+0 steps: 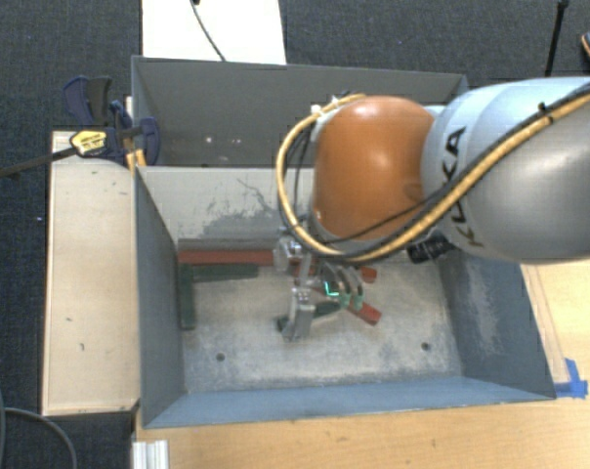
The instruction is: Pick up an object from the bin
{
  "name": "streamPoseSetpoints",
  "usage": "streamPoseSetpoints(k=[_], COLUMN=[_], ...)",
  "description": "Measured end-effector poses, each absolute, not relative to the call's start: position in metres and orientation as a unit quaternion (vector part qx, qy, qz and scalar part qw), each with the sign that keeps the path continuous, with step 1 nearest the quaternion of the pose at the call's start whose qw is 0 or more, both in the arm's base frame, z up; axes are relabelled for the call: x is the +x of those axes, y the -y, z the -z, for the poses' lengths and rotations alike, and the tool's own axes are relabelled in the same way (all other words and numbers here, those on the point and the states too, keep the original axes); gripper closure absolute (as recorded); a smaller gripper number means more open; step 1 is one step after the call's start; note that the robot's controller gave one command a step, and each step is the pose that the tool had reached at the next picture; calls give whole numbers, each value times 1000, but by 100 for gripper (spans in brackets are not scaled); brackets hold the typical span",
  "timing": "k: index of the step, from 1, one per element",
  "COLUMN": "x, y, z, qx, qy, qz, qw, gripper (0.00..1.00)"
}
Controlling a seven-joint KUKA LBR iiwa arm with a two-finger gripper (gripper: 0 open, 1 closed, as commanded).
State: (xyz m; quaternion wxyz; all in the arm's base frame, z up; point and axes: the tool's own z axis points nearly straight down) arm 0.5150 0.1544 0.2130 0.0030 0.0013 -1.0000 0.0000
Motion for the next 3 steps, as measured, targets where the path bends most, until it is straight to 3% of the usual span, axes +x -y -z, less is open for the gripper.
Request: streamPoseSetpoints(k=[1, 2, 3], x=[545, 546, 533], y=[-101, -104, -140], z=[-66, -71, -200], qx=[-9, -11, 170], qy=[1000, 1000, 985], qz=[-1, 1, 1], qw=[2, -1, -5], gripper=[0, 100, 100])
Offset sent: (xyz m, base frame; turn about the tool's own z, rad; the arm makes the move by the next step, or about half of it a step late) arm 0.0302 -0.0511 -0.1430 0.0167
